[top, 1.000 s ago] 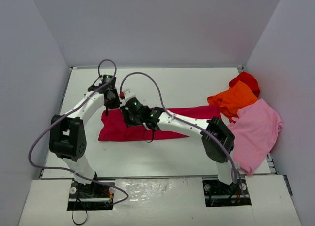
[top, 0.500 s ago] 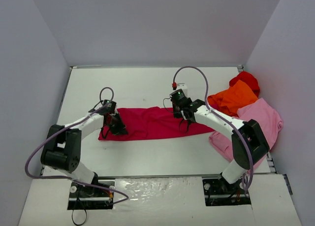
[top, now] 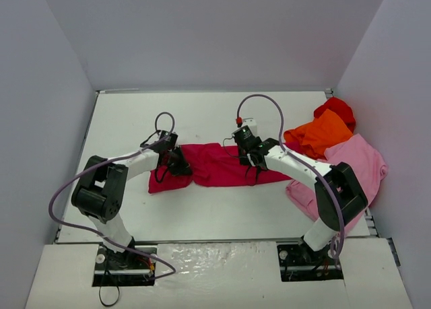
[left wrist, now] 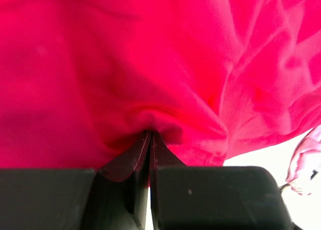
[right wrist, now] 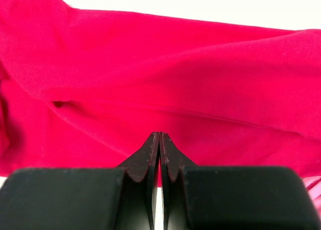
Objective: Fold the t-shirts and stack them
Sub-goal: Fold the other side of the tshirt into a rectangle, then rotate the tshirt 90 degrees
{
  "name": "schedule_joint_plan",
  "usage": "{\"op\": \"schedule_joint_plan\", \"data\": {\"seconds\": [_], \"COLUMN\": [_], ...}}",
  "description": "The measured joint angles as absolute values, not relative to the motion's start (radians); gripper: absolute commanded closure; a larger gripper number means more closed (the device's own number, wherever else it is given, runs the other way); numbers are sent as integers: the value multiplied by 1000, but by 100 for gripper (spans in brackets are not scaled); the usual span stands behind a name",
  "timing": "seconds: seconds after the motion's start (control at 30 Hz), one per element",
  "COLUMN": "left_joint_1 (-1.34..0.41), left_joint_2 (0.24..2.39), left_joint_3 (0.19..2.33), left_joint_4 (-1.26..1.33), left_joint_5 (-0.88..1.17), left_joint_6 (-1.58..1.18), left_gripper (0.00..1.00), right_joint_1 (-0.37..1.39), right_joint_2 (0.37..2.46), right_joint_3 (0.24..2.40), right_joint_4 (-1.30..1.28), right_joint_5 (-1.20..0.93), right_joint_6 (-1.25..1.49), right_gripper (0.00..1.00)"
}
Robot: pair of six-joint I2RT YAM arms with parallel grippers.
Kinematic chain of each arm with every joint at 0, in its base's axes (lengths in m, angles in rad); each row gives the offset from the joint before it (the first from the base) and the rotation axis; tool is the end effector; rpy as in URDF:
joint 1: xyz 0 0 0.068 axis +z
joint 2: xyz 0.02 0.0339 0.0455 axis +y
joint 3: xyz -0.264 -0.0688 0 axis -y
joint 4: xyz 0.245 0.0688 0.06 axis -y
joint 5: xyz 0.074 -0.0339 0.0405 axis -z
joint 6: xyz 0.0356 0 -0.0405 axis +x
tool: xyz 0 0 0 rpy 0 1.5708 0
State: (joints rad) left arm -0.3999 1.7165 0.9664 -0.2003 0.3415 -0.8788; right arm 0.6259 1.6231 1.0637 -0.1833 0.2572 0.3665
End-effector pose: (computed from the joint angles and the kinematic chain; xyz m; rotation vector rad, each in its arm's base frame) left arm 0.3095 -0.1437 0.1641 -0.4961 2.6622 -0.8913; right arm 0.2915 0.1996 0.2246 -0.1671 2.2873 0.2187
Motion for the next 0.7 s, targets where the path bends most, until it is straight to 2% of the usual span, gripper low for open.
{"op": "schedule_joint_plan", "data": {"seconds": [0.2,0.43,0.7], "left_joint_1": [-428,-396,-378], "left_joint_2": [1624,1524,1485], "left_joint_3": [1057,1148,1047], "left_joint_4": [-412,-656,-664], "left_joint_5": [237,-28,-73], "left_joint_6": [-827,-737,-729], "left_gripper": [100,100,100], "right_joint_1": [614,603,603], "right_joint_2": [1657,1667,1655], "right_joint_3": [1064,1064,1064], "right_joint_4": [-183,-184,-183], "right_joint_5": [264,266,266], "right_joint_6": [359,339,336], "right_gripper": [100,100,100]}}
